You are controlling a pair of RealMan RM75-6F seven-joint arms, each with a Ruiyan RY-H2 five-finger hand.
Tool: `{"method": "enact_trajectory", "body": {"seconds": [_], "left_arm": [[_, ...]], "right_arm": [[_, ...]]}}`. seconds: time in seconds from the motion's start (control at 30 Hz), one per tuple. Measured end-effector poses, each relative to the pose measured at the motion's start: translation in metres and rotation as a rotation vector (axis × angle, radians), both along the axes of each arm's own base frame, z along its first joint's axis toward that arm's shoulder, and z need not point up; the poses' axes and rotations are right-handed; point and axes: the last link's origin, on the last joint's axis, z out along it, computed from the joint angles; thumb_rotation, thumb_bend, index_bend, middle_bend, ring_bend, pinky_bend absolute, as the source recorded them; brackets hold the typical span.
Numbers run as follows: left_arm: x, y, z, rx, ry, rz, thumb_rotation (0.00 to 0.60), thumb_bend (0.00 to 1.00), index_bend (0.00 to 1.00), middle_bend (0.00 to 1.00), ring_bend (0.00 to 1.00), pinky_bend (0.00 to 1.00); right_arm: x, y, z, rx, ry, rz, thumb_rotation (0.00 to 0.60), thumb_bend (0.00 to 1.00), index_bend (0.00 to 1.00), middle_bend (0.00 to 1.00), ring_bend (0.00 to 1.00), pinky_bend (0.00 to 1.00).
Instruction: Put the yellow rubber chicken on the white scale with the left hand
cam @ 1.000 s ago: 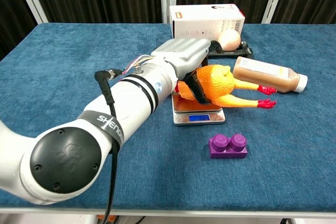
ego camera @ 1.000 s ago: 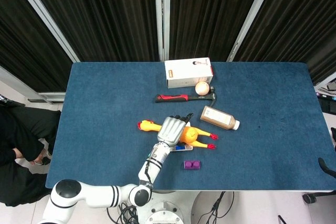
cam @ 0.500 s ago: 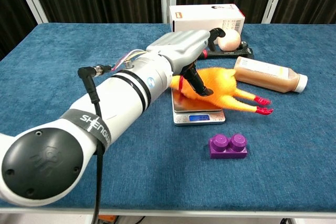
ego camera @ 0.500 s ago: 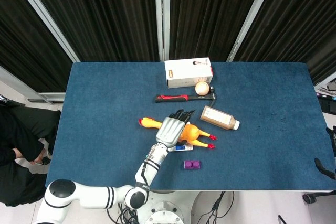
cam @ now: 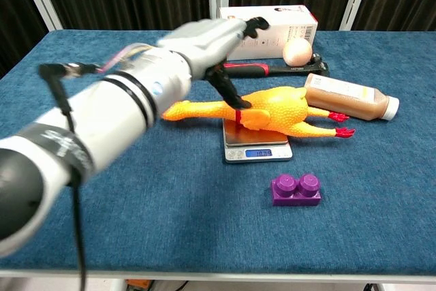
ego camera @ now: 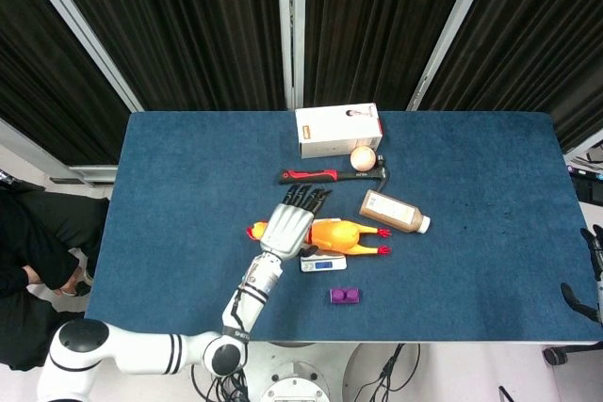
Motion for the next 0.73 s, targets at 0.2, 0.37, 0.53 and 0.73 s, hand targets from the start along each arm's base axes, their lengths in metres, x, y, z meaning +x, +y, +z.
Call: {"method": "enact_trajectory", "body": {"seconds": [0.2,0.37,0.53,0.73], "left_arm": [[-0.049,0.006,0.053,0.116,0.071,-0.023,0.6,0.14,0.02,0.07,0.0,0.0],[-0.121,-0.006,0.115,0.23,0.116,-0.029,0.6,0.13,0.02,0.08,0.0,0.0],[-0.194,-0.045,0.158,0.268,0.119,0.075,0.6,0.07,0.02,0.08,0.0,0.0],[-0.263,-0.094,0.193,0.253,0.222,0.156,0.6,0.03,0.02,0.08,0.0,0.0]], "right_arm": [[0.005,-0.001,-0.002,0.001,0.004,0.02,0.6,0.22,0.0,0.0,0.0,0.0],[0.011,-0.007,-0.008,0.013,0.01,0.042,0.6,0.22,0.0,0.0,0.0,0.0],[0.018,-0.013,-0.018,0.04,0.016,0.063,0.6,0.22,0.0,0.0,0.0,0.0],[0.029,-0.018,-0.029,0.067,0.033,0.096,0.6,0.22,0.0,0.0,0.0,0.0]]}}
